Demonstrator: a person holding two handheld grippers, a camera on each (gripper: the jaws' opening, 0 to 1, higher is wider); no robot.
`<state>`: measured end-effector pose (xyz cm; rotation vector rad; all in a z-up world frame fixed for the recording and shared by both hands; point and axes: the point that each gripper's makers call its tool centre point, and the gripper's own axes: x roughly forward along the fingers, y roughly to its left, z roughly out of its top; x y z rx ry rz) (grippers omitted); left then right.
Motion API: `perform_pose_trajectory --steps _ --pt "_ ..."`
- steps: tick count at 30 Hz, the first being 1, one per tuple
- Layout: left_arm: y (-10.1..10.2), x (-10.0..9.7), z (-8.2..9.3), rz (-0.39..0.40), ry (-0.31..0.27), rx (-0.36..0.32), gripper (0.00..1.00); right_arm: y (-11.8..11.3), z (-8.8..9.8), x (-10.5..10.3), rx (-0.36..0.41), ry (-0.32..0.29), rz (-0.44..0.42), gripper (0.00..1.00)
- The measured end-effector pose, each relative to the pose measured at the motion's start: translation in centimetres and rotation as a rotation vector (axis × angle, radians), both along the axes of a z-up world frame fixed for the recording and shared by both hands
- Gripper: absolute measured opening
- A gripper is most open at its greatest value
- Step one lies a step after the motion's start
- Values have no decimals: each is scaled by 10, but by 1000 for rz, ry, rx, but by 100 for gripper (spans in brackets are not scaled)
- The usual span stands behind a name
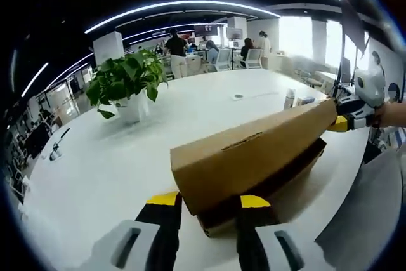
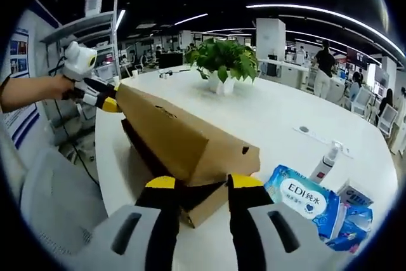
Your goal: Operate the shoe box by opening the lid, removing the specified soft item, and placing it in the target area until the item is outside and the box remains undamaged.
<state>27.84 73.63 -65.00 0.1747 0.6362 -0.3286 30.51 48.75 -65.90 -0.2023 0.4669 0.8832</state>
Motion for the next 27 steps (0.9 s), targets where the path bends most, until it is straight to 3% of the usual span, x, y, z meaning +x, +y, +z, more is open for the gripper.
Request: perform_pose_trajectory --steps 17,27 --pt "-4 -11 -21 -36 69 -1 38 6 -15 -14 -11 34 46 36" --pt "-2 -13 -40 -41 111 -12 39 8 -26 -19 -4 85 37 38"
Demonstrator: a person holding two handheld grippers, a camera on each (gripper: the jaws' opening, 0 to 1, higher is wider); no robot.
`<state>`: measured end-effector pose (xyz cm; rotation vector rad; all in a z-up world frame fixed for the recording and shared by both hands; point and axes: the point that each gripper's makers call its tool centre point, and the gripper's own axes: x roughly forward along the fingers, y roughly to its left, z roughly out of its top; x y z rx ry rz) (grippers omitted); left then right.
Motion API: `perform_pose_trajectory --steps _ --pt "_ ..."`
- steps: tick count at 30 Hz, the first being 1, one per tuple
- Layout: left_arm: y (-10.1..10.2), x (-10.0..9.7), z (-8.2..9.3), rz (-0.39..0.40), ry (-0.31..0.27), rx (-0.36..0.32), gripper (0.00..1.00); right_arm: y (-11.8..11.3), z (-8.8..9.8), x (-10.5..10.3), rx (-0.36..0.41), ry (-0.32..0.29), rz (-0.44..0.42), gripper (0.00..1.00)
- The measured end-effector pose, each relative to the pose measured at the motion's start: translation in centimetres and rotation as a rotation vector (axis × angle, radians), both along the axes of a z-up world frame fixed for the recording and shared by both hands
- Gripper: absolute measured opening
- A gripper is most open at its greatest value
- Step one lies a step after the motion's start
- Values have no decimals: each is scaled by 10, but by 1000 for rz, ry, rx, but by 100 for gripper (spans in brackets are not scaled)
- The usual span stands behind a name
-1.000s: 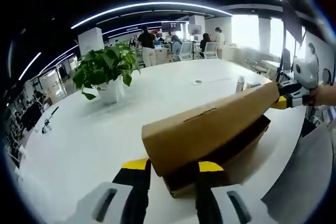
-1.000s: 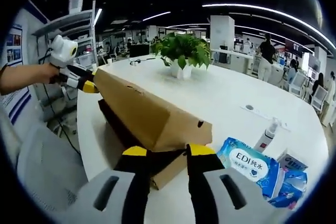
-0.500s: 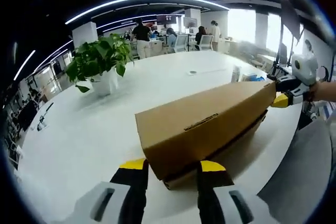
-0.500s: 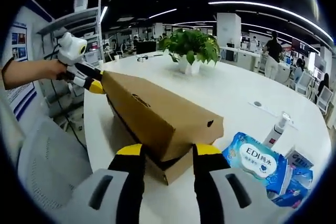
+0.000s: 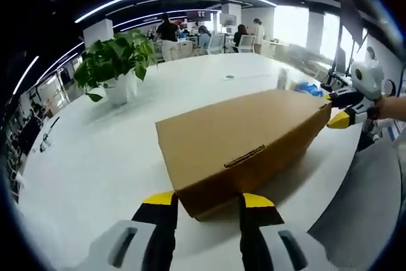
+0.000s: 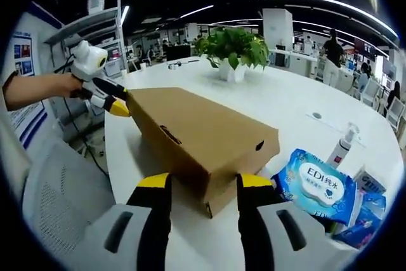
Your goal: Operate the shoe box by opening the lid, removing the specified soft item, and placing it in the target area until the item is outside and the box remains undamaged.
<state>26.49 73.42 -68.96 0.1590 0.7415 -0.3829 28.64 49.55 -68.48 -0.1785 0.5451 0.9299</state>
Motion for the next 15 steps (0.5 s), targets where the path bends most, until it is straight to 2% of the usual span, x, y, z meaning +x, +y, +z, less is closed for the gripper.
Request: perform_pose_trajectory --steps 7,15 --pt "-2 -1 -10 -21 29 11 41 0 -8 0 -2 22 -12 38" --pt "-2 -2 -16 -22 44 -17 43 -1 -15 2 -6 43 -28 35"
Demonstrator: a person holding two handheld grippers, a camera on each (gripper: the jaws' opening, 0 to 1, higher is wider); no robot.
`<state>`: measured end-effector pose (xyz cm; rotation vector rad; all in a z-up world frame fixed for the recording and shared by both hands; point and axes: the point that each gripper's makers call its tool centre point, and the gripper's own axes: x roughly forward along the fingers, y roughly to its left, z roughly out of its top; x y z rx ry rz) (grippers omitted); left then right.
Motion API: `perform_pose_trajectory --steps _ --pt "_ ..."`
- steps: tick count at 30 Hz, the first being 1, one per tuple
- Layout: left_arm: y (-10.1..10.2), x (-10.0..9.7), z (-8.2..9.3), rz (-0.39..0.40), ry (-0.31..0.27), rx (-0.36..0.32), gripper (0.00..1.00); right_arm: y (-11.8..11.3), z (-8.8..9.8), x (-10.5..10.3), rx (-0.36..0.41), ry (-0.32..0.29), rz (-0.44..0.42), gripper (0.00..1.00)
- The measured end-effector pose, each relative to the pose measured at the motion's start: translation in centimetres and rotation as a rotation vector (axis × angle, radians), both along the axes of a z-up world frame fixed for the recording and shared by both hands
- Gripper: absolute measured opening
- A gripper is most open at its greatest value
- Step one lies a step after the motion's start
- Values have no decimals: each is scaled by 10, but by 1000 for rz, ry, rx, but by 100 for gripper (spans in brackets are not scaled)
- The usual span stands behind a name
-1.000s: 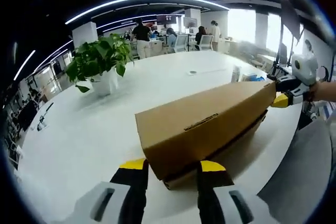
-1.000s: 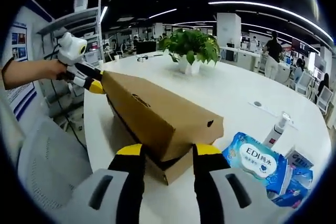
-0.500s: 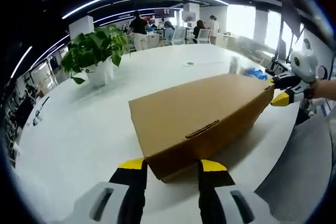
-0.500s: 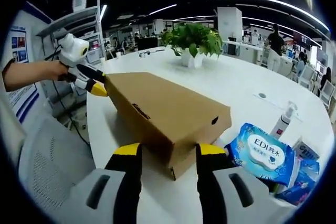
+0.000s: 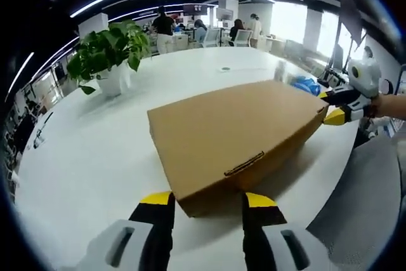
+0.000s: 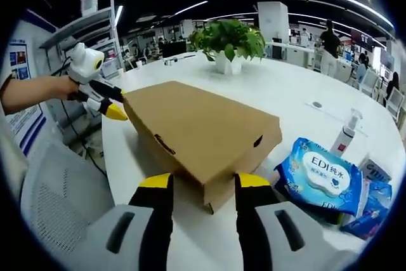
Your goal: Operate the shoe box by opening the lid, removing the specified soft item, and placing it in the target area until the item is outside and the box remains undamaged.
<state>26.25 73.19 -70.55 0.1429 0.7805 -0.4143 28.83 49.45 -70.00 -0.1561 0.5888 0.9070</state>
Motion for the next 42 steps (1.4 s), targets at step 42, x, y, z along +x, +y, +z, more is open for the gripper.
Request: perform_pose_trajectory --steps 42 --pt "-1 25 -22 29 43 33 40 0 -20 21 -44 3 -27 34"
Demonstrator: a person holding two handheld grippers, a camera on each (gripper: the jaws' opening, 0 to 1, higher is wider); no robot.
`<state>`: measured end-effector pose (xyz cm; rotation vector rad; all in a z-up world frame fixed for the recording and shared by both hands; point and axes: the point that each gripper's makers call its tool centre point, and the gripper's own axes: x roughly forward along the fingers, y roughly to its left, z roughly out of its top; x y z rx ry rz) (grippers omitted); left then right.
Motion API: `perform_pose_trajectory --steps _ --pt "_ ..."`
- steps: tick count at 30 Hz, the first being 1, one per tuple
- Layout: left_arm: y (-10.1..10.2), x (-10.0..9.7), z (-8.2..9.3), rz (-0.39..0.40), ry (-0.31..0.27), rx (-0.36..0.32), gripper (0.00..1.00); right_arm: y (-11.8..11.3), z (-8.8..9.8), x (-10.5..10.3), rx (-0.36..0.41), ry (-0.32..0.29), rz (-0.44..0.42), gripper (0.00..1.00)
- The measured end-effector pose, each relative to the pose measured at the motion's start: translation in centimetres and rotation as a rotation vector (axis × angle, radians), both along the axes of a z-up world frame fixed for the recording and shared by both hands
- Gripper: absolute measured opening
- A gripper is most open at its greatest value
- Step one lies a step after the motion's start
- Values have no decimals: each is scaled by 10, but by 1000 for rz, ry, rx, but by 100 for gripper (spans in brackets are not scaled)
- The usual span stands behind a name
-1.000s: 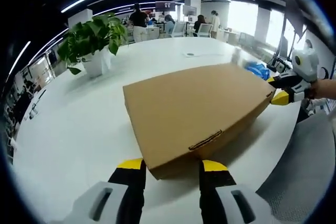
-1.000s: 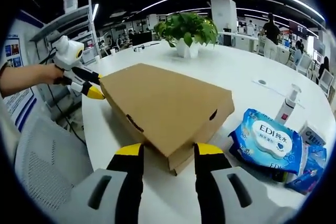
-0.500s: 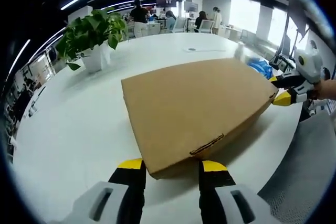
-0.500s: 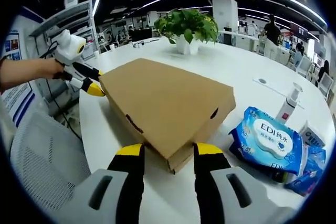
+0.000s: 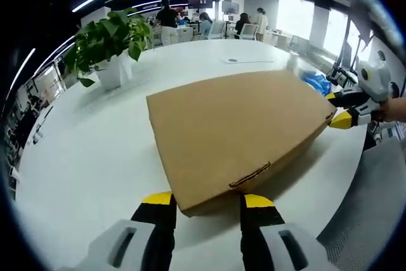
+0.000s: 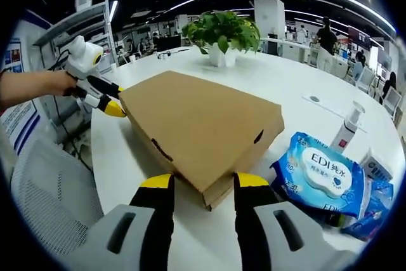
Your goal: Operate the shoe box by opening the lid, removing the specified soft item, and placing it in the target area until the item is outside and the box remains undamaged.
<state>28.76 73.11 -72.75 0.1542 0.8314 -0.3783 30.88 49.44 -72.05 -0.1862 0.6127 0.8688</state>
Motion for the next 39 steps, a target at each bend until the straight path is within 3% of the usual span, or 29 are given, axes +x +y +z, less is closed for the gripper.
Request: perform_pose_trajectory --steps 39 --pt "-11 73 0 -19 -1 -15 40 -14 0 69 -18 0 -23 34"
